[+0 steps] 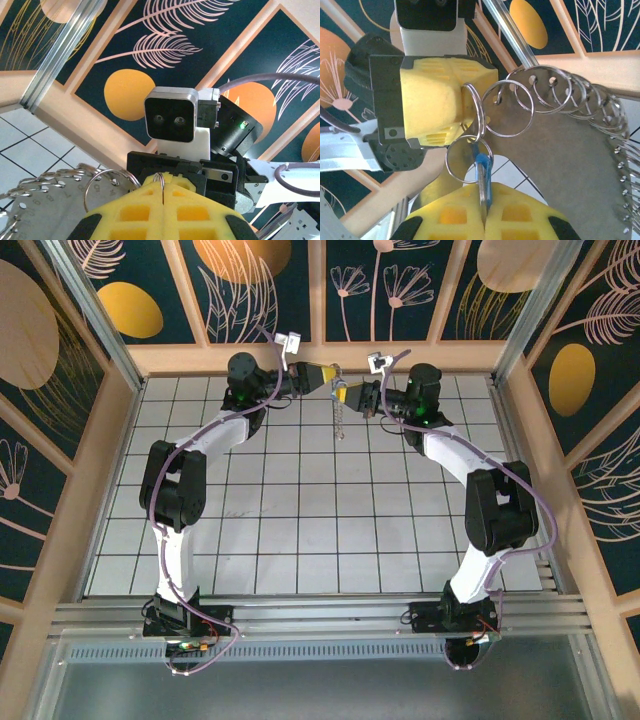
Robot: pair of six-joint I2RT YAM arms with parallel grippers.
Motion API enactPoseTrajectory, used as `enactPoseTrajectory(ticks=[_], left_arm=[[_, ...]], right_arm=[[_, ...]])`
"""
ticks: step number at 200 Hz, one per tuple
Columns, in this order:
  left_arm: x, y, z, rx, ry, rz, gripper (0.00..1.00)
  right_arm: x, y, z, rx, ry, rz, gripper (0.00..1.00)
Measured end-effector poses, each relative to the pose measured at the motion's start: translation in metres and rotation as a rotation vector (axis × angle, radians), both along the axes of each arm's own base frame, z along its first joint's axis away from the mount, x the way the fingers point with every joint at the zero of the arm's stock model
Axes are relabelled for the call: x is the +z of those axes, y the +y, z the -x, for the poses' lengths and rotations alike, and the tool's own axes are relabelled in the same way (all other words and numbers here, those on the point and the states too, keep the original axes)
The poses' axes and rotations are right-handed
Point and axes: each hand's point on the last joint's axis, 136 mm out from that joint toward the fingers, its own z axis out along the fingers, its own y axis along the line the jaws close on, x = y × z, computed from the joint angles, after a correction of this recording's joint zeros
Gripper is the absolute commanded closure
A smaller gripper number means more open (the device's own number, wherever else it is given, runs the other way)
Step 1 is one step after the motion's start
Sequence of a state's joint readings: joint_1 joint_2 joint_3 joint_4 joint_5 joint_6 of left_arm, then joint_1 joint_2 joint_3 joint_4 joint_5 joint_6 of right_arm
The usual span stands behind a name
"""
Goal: Put the keys on the keyring
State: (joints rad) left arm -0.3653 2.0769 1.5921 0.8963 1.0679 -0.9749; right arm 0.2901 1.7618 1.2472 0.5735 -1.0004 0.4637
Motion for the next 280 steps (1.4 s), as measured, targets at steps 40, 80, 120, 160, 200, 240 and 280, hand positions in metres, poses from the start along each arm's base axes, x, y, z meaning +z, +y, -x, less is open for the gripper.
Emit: enactPoseTrajectory(ticks=[40, 80, 120, 160, 200, 240, 280], left_arm=[[-0.005, 0.001, -0.001, 0.01, 0.007, 0.003, 1.0], [-0.01, 0.002, 0.0, 0.012, 0.022, 0.01, 1.0], [-0.012, 0.002, 0.001, 0.014, 0.026, 0.018, 1.0], [-0.012, 0.003, 0.001, 0.019, 0.03, 0.025, 1.0], [-0.013, 0.004, 0.002, 0.02, 0.035, 0.03, 1.0], [-0.015, 0.003, 0.003, 0.015, 0.043, 0.028, 1.0], [-0.016, 0.002, 0.004, 0.011, 0.048, 0.027, 1.0]], right_arm=[[-0.001, 0.004, 0.004, 0.013, 0.001, 0.008, 1.0], [-0.006, 0.013, 0.01, 0.032, 0.018, 0.018, 1.0], [-0.008, 0.015, 0.012, 0.034, 0.029, 0.022, 1.0], [-0.008, 0.016, 0.011, 0.032, 0.032, 0.022, 1.0], [-0.011, 0.015, 0.012, 0.029, 0.042, 0.02, 1.0], [-0.019, 0.013, 0.013, 0.022, 0.045, 0.021, 1.0], [-0.019, 0.011, 0.015, 0.013, 0.038, 0.014, 1.0]])
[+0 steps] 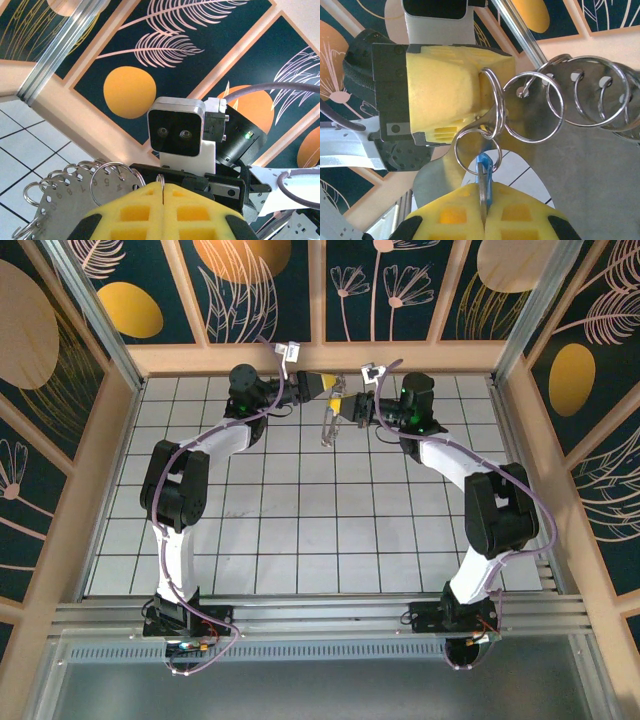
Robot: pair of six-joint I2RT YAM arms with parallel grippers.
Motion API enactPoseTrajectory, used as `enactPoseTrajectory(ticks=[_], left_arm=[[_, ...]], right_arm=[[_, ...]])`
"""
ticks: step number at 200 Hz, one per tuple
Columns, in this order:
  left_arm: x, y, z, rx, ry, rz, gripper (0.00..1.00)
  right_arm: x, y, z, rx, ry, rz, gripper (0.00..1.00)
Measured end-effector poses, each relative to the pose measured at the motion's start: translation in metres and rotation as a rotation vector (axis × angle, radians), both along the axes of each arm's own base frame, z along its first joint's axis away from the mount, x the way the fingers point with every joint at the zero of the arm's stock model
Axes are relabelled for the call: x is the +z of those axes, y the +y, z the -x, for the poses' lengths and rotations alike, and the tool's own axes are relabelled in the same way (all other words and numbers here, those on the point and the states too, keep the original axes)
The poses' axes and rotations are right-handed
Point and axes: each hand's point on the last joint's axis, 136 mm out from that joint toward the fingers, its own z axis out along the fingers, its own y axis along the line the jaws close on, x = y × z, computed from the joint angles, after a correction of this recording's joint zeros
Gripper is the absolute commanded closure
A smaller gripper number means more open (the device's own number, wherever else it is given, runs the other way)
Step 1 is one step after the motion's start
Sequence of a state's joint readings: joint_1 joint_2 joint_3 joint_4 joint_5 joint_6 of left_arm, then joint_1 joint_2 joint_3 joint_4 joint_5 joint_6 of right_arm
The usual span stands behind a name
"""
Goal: Put the keys on the keyring
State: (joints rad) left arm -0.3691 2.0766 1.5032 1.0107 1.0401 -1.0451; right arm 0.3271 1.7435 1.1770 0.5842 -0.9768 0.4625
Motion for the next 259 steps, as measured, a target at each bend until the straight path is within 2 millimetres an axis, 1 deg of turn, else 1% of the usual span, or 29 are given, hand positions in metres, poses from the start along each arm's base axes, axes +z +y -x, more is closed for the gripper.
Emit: enactPoseTrajectory(ticks=[34, 79, 118, 122, 132, 141, 152, 171, 186, 205, 218, 242, 259], left_arm=[[0.001, 0.0, -0.001, 0.004, -0.001, 0.003, 1.0], [0.002, 0.004, -0.005, 0.025, 0.0, 0.012, 1.0], [0.001, 0.006, -0.006, 0.033, -0.001, 0.015, 1.0], [0.001, 0.006, -0.006, 0.033, -0.001, 0.015, 1.0], [0.0, 0.006, -0.006, 0.033, 0.0, 0.015, 1.0], [-0.001, 0.006, -0.006, 0.037, 0.004, 0.015, 1.0], [-0.001, 0.006, -0.008, 0.047, 0.009, 0.019, 1.0], [0.001, 0.007, -0.009, 0.058, 0.006, 0.026, 1.0], [0.002, 0.007, -0.01, 0.061, 0.006, 0.029, 1.0], [0.003, 0.007, -0.01, 0.062, 0.008, 0.035, 1.0], [0.004, 0.007, -0.009, 0.062, 0.008, 0.04, 1.0], [0.006, 0.008, -0.009, 0.061, 0.007, 0.045, 1.0], [0.007, 0.008, -0.009, 0.059, 0.008, 0.049, 1.0]], right_arm=[[0.002, 0.002, -0.001, 0.006, 0.016, -0.01, 1.0], [0.006, 0.015, -0.006, 0.06, 0.031, -0.042, 1.0], [0.004, 0.018, -0.006, 0.081, 0.04, -0.046, 1.0], [0.003, 0.018, -0.006, 0.081, 0.041, -0.046, 0.97], [0.002, 0.016, -0.006, 0.078, 0.04, -0.046, 0.8], [-0.002, 0.012, -0.004, 0.072, 0.053, -0.044, 0.71], [-0.008, 0.007, 0.001, 0.069, 0.064, -0.036, 0.66], [-0.018, -0.007, 0.011, 0.048, 0.101, -0.023, 0.64], [-0.019, -0.021, 0.017, 0.022, 0.112, -0.019, 0.63], [-0.007, -0.038, 0.021, -0.015, 0.089, -0.023, 0.63], [0.006, -0.048, 0.023, -0.038, 0.056, -0.029, 0.63], [0.027, -0.055, 0.024, -0.082, 0.007, -0.047, 0.64], [0.035, -0.057, 0.018, -0.121, 0.006, -0.068, 0.65]])
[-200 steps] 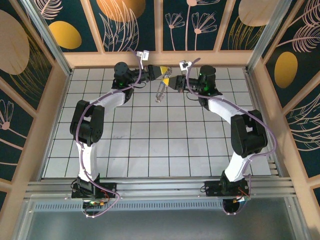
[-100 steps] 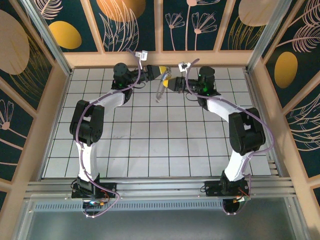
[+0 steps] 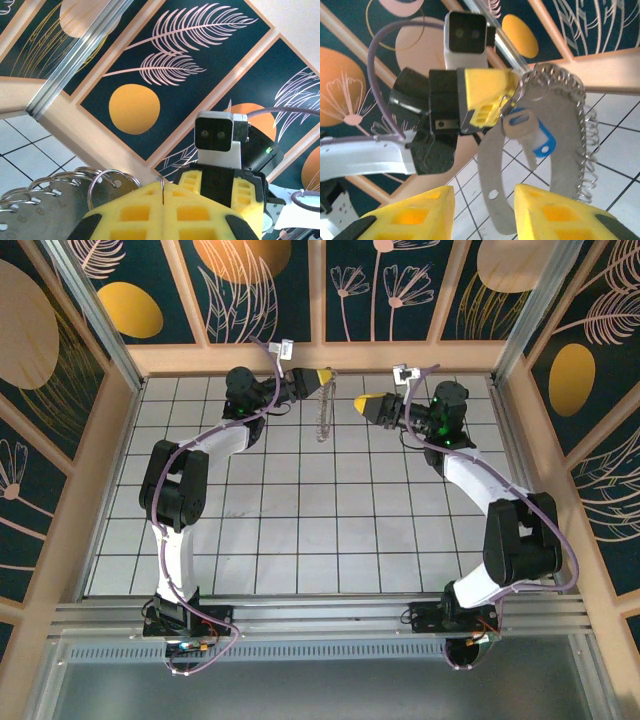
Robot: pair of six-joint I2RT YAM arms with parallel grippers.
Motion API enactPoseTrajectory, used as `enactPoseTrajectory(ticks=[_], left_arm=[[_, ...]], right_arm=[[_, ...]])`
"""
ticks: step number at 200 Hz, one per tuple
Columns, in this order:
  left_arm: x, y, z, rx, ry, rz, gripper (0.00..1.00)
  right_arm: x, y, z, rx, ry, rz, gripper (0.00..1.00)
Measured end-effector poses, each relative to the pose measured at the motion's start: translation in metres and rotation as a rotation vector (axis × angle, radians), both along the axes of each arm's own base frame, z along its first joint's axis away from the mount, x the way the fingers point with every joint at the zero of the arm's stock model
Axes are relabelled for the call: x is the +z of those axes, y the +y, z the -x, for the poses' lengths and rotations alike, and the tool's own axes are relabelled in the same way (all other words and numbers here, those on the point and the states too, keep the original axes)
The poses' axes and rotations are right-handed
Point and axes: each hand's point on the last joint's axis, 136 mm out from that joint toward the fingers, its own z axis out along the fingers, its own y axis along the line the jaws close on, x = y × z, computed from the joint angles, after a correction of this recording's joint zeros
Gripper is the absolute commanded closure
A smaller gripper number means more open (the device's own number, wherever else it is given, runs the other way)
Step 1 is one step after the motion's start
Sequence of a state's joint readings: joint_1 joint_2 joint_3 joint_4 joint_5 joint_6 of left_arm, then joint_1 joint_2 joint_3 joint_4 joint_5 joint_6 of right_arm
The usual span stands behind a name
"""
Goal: Put the keys on the keyring
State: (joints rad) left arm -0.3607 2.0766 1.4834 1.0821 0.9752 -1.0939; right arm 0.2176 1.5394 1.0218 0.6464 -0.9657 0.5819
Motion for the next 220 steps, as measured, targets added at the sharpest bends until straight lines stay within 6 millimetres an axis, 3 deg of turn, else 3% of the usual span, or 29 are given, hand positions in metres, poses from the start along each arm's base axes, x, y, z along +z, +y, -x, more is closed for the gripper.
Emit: enactPoseTrajectory(ticks=[41, 77, 140, 172, 220], left_arm=[[0.003, 0.0, 0.002, -0.005, -0.003, 0.011, 1.0], [0.005, 0.001, 0.002, -0.007, -0.003, 0.016, 1.0], [0.006, 0.001, 0.003, -0.009, -0.002, 0.019, 1.0], [0.006, 0.001, 0.003, -0.009, -0.003, 0.02, 1.0], [0.006, 0.001, 0.003, -0.009, -0.004, 0.022, 1.0]], right_arm=[[0.02, 0.0, -0.026, -0.054, 0.011, -0.09, 0.68], [0.018, 0.014, -0.044, -0.047, 0.053, -0.141, 0.7], [0.021, 0.036, -0.051, -0.005, 0.067, -0.176, 0.77], [0.021, 0.038, -0.056, -0.003, 0.068, -0.181, 0.82], [0.017, 0.04, -0.062, -0.002, 0.072, -0.183, 0.82]])
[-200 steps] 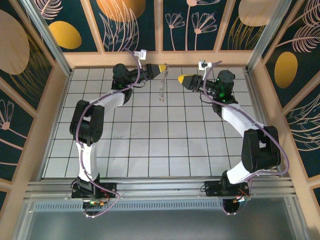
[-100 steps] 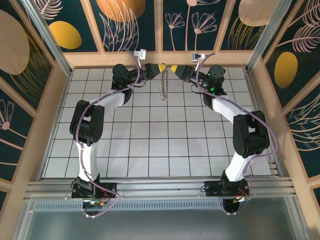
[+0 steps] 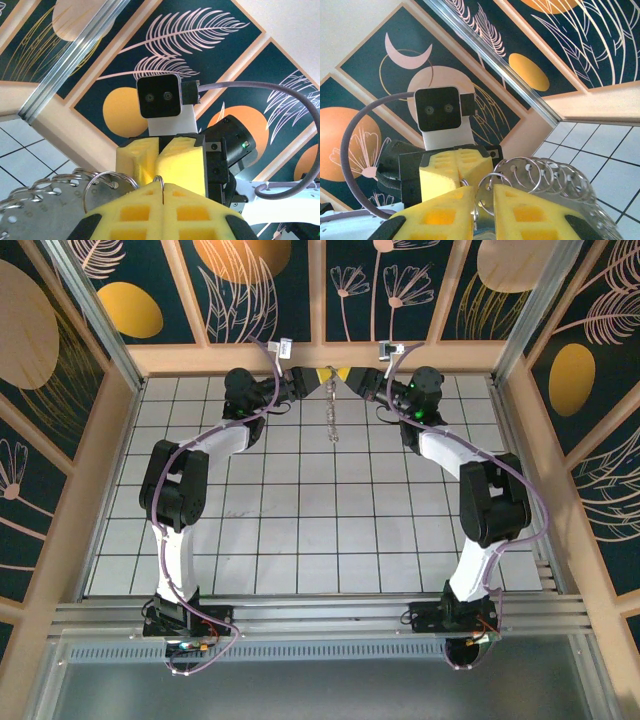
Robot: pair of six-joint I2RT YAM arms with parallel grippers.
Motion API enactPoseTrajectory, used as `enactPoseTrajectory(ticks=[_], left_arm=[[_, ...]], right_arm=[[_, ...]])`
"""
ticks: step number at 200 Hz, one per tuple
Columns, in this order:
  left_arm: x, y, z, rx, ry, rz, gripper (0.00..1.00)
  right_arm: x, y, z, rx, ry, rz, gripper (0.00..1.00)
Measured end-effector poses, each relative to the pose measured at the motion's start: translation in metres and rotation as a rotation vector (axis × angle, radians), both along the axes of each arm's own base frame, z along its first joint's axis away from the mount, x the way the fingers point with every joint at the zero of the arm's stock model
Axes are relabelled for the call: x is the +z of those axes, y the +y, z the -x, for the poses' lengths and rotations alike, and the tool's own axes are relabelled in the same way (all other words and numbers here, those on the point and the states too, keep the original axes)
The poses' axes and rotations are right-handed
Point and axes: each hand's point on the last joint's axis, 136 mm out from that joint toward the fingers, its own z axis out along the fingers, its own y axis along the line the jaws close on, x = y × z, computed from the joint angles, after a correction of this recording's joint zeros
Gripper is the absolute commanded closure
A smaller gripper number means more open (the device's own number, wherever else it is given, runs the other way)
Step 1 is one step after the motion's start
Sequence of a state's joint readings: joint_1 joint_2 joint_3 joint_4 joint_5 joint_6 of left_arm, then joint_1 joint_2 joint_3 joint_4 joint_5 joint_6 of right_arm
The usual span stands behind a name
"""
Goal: Put the keys on the keyring
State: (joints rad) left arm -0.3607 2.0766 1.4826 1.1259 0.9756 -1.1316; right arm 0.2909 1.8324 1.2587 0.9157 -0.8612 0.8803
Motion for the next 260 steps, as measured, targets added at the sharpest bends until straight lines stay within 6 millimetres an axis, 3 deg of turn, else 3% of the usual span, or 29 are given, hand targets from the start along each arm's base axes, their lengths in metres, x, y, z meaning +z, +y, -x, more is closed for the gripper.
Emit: enactPoseTrajectory(ticks=[94, 154, 169, 202, 234, 260], left_arm=[[0.0, 0.0, 0.0, -0.001, 0.003, 0.001, 1.0], [0.0, 0.0, 0.0, -0.001, 0.007, 0.001, 1.0], [0.0, 0.0, -0.001, 0.001, 0.008, 0.002, 1.0], [0.0, 0.001, -0.001, 0.004, 0.012, 0.005, 1.0], [0.0, 0.001, -0.001, 0.004, 0.015, 0.006, 1.0], [0.001, 0.001, -0.001, 0.004, 0.018, 0.007, 1.0]], right_arm=[[0.005, 0.008, 0.004, 0.02, -0.012, -0.003, 0.81], [-0.001, 0.012, 0.003, 0.026, -0.005, 0.001, 0.86], [-0.001, 0.012, 0.003, 0.027, -0.006, 0.002, 0.95], [0.0, 0.012, 0.005, 0.032, -0.019, 0.002, 0.82], [0.0, 0.012, 0.006, 0.04, -0.023, 0.005, 0.97], [0.001, 0.012, 0.006, 0.042, -0.026, 0.002, 1.0]])
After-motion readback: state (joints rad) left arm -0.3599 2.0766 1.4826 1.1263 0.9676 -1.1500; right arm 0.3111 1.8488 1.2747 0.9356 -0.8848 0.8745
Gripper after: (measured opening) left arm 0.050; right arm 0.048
